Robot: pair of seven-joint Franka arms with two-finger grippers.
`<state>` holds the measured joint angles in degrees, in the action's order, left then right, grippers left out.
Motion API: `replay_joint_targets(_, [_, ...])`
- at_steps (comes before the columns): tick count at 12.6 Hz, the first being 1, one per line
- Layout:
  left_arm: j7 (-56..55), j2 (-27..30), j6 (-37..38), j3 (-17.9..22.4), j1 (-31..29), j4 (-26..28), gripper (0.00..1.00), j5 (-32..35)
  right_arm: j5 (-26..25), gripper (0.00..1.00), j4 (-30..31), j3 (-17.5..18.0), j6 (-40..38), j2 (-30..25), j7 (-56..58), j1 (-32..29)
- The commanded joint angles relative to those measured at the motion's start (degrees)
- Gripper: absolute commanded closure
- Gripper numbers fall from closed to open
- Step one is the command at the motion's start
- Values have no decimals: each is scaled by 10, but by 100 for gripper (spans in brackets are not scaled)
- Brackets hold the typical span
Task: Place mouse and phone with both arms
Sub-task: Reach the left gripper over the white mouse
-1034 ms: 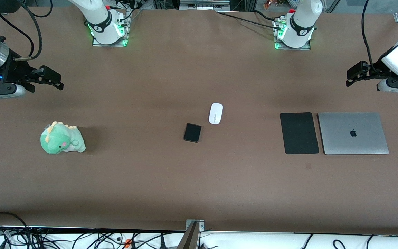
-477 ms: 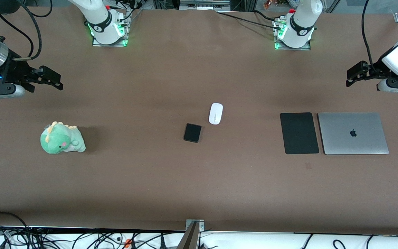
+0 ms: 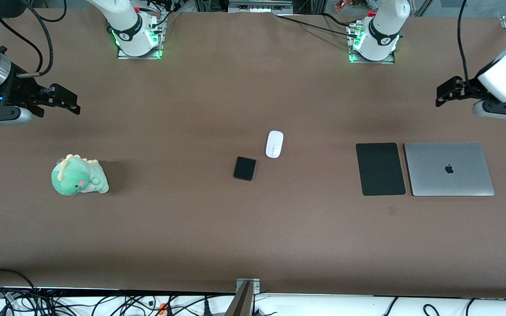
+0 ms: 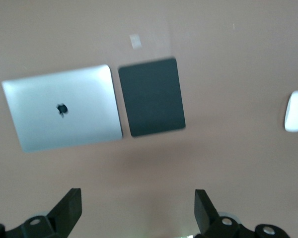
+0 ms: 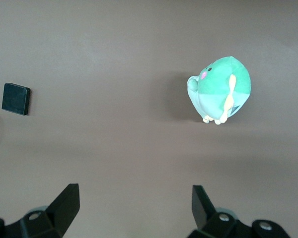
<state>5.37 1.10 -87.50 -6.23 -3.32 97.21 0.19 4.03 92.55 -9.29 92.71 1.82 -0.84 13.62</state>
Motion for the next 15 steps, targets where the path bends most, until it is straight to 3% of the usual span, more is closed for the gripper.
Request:
replay_joint_targets(1, [5, -52, 39, -39, 9, -14, 0, -6, -7, 0, 3, -1, -6, -4, 9, 0])
replay_joint_targets(5, [-39, -148, -42, -123, 9, -11, 0, -14, -7, 0, 3, -1, -6, -3, 9, -1])
replay_joint_targets(8, [-140, -216, -135, -187, 34, -7, 0, -12, -6, 0, 4, -1, -5, -2, 9, -1])
replay_joint_targets(11, [-287, -290, -232, -185, 133, -6, 0, 2, -6, 0, 4, -1, -5, -2, 9, -1])
replay_joint_targets(13, [-350, -327, -288, -183, 195, -1, 0, 47, -7, 0, 4, -2, -6, -2, 9, -1])
replay_joint_targets(15, [-388, -350, -315, -186, 213, 0, 0, 114, -7, 0, 4, -2, -5, -2, 9, -1])
